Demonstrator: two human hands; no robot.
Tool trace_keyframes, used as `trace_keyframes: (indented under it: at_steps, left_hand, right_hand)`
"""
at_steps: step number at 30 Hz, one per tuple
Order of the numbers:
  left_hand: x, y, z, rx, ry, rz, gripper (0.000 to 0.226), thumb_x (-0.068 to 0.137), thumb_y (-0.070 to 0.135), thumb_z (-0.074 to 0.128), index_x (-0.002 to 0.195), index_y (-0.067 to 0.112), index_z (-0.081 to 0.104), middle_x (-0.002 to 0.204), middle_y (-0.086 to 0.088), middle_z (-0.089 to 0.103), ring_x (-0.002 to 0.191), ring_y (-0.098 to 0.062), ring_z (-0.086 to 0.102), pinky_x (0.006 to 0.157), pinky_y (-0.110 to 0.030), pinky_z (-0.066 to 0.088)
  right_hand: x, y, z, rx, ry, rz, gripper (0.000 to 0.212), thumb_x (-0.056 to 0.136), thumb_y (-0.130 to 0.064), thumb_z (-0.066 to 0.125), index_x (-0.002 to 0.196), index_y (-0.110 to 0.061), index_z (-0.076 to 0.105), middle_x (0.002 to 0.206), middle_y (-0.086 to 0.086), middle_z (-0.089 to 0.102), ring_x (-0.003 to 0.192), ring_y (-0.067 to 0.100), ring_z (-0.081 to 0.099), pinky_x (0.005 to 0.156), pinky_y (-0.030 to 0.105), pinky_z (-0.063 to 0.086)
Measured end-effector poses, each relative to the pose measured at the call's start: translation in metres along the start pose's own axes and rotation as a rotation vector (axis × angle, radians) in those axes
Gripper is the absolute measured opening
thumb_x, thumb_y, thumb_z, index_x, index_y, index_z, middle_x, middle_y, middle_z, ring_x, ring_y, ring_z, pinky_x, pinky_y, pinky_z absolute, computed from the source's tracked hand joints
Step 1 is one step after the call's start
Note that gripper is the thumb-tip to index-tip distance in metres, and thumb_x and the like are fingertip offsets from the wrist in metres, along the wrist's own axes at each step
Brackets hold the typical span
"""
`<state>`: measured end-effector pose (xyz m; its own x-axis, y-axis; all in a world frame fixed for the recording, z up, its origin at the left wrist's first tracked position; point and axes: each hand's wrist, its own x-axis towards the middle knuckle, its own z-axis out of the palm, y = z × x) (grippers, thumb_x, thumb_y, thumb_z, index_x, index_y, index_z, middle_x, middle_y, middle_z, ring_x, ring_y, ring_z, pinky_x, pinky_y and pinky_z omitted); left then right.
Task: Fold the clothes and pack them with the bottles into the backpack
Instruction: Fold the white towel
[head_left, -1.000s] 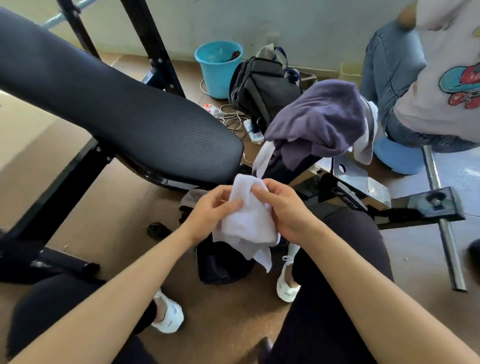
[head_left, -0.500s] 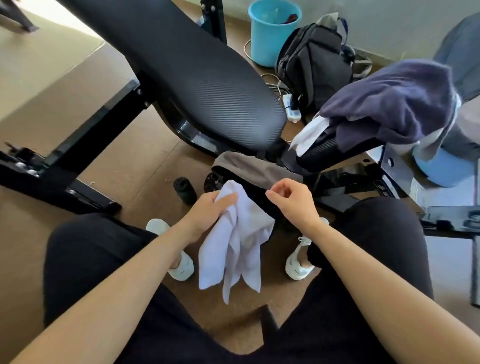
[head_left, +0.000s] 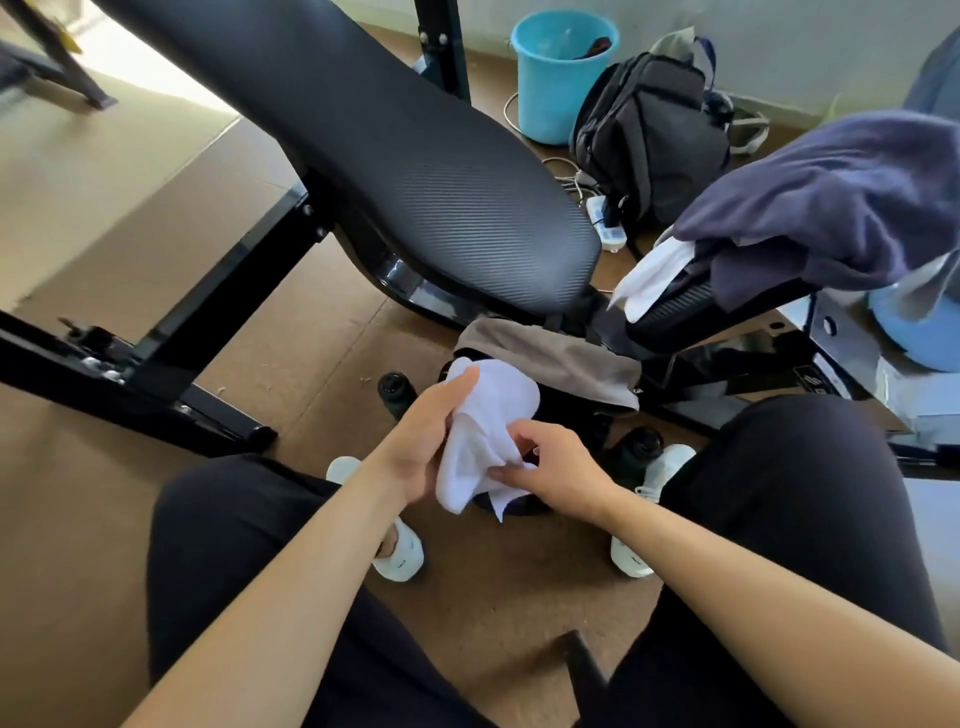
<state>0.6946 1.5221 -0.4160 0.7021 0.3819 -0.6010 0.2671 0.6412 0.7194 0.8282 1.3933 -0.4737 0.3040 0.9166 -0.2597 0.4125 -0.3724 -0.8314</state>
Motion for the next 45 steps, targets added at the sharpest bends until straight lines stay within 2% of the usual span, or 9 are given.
trace_keyframes:
  at_steps: [7,13,15,19,24,30,39,41,45]
  left_hand:
    - [-0.003,0.007,-0.018,-0.128,0.202,0.064,0.073,0.081,0.06,0.065,0.137,0.012,0.06,0.123,-0.015,0.073,0.114,-0.03,0.07,0.092,-0.043,0.057]
    - [0.0,0.009,-0.035,-0.114,0.308,0.019,0.046,0.081,0.039,0.08,0.111,0.006,0.068,0.109,-0.019,0.074,0.098,-0.033,0.073,0.094,-0.046,0.056]
    - [0.001,0.008,-0.041,-0.026,0.242,0.054,0.044,0.075,0.03,0.086,0.108,0.011,0.065,0.109,-0.023,0.069,0.092,-0.034,0.071,0.085,-0.045,0.058]
    - [-0.002,0.006,-0.054,0.372,0.176,0.086,0.046,0.061,0.017,0.089,0.099,0.012,0.064,0.093,-0.013,0.07,0.079,-0.026,0.068,0.066,-0.037,0.057]
    - [0.005,0.002,-0.064,0.641,0.426,0.227,0.012,0.084,0.007,0.077,0.091,0.01,0.067,0.085,-0.005,0.066,0.077,-0.019,0.057,0.068,-0.032,0.043]
    - [0.014,-0.003,-0.081,0.679,0.694,0.285,0.007,0.086,0.02,0.078,0.086,0.02,0.072,0.086,0.003,0.07,0.082,-0.014,0.061,0.066,-0.03,0.045]
    - [0.019,-0.006,-0.091,0.652,0.849,0.236,0.017,0.08,0.024,0.086,0.083,0.015,0.072,0.08,0.0,0.066,0.08,-0.019,0.059,0.071,-0.035,0.046]
    - [0.021,-0.01,-0.095,0.678,0.837,0.202,0.021,0.076,0.03,0.09,0.077,0.018,0.072,0.073,0.001,0.065,0.073,-0.018,0.056,0.069,-0.035,0.045]
    - [0.02,-0.014,-0.1,0.777,0.903,0.109,0.034,0.075,0.05,0.086,0.068,0.021,0.068,0.072,0.001,0.066,0.074,-0.022,0.058,0.066,-0.034,0.047]
  right_hand:
    - [0.007,0.004,-0.028,0.252,-0.042,0.093,0.026,0.09,-0.031,0.078,0.076,-0.011,0.074,0.075,0.009,0.07,0.068,0.011,0.06,0.069,0.03,0.05]
    - [0.011,0.025,-0.047,0.474,-0.06,0.2,0.102,0.074,-0.077,0.07,0.103,0.02,0.053,0.094,0.04,0.058,0.086,0.026,0.05,0.076,0.052,0.045]
    - [0.012,0.027,-0.048,0.51,-0.051,0.259,0.095,0.08,-0.073,0.067,0.109,0.017,0.055,0.107,0.043,0.059,0.089,0.029,0.055,0.081,0.054,0.047]
    - [0.006,0.014,-0.056,0.176,-0.028,0.186,0.048,0.089,-0.05,0.071,0.089,-0.005,0.058,0.083,0.006,0.062,0.071,0.019,0.055,0.066,0.036,0.045]
    - [0.008,0.026,-0.062,-0.171,0.174,0.085,0.009,0.087,-0.009,0.065,0.09,-0.011,0.056,0.083,0.003,0.06,0.081,0.025,0.058,0.064,0.036,0.044]
    - [0.011,0.045,-0.083,-0.345,0.195,0.14,0.018,0.09,-0.001,0.061,0.099,-0.014,0.07,0.095,0.006,0.059,0.088,0.028,0.058,0.073,0.032,0.039]
    - [0.007,0.041,-0.123,-0.047,0.434,0.211,0.023,0.1,-0.02,0.06,0.101,-0.01,0.081,0.084,0.007,0.074,0.082,0.014,0.06,0.072,0.03,0.044]
    - [0.005,0.042,-0.132,-0.005,0.565,0.26,0.034,0.1,-0.021,0.055,0.079,0.002,0.068,0.07,0.021,0.056,0.069,0.016,0.045,0.066,0.034,0.035]
    - [0.002,0.038,-0.143,0.137,0.773,0.411,0.046,0.101,-0.021,0.052,0.059,-0.016,0.032,0.063,0.003,0.03,0.061,0.017,0.026,0.059,0.035,0.023]
